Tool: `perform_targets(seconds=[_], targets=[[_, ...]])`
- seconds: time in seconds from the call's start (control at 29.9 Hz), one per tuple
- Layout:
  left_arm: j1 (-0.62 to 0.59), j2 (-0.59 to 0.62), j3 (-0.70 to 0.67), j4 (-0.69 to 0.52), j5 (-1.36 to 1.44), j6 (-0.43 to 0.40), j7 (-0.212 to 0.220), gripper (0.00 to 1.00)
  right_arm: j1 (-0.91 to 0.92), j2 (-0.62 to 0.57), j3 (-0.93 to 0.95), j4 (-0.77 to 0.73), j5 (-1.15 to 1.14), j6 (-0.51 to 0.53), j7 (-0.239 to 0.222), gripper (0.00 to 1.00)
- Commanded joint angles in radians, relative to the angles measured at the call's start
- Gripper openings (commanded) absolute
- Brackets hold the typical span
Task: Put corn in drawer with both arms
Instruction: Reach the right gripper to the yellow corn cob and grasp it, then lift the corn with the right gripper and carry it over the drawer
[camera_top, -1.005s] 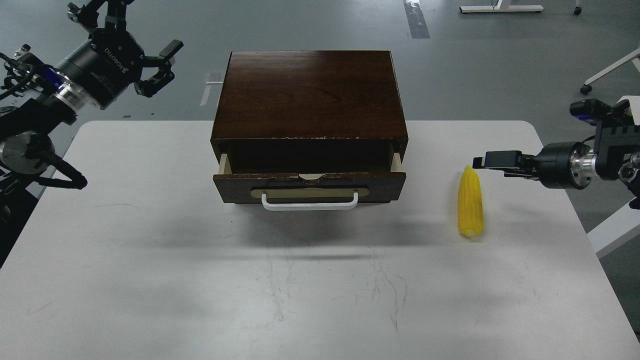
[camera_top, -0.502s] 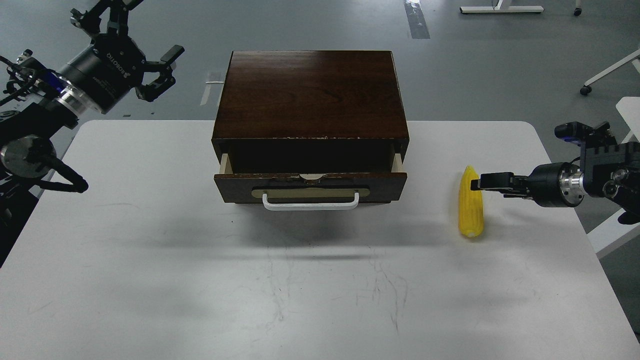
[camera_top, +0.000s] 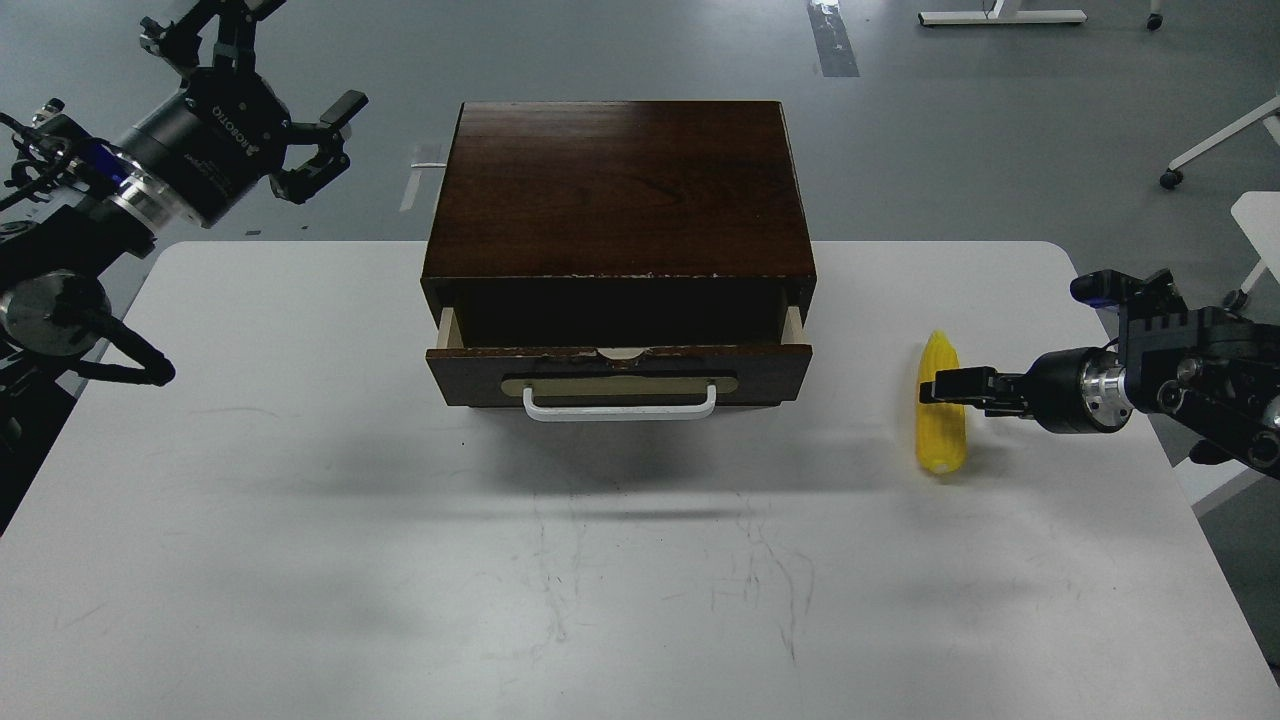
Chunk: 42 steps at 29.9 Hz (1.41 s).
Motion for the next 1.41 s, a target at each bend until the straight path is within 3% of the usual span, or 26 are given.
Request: perform_targets(seconds=[0.0,0.07,0.2,0.47,0.77,0.97,1.14,1.37], targets=[[0.0,0.001,-0.001,0.0,0.0,0.0,0.0,0.99,-0.008,0.006,0.0,-0.012,0.0,-0.016,0.0,0.66],[0.0,0.004,-0.001,0.0,0.0,0.0,0.0,0.99,-0.008,0.008,0.0,-0.012,0.0,-0.017,0.0,0.56],[0.0,0.005,-0.001,0.0,0.0,0.0,0.0,0.99,-0.014,0.008,0.0,-0.012,0.0,-0.022,0.001,0.47],[0.0,0.012,0.001,0.0,0.0,0.0,0.0,0.99,-0.014,0.002,0.003,-0.004,0.003,-0.024,0.003,0.12],[-0.002,0.012,0.001,0.0,0.0,0.0,0.0,0.99,0.178,-0.083,0.003,0.136,0.0,-0.021,0.014,0.12],[-0.003,0.013,0.001,0.0,0.0,0.0,0.0,0.99,0.436,-0.121,-0.037,0.246,-0.029,-0.011,0.018,0.14],[-0.005,0.016,0.001,0.0,0.002,0.0,0.0,0.99,0.716,-0.072,-0.178,0.347,-0.136,-0.011,0.102,0.15],[-0.006,0.015,0.002,0.0,0.003,0.0,0.0,0.99,0.894,0.037,-0.23,0.496,-0.314,-0.013,0.114,0.15]])
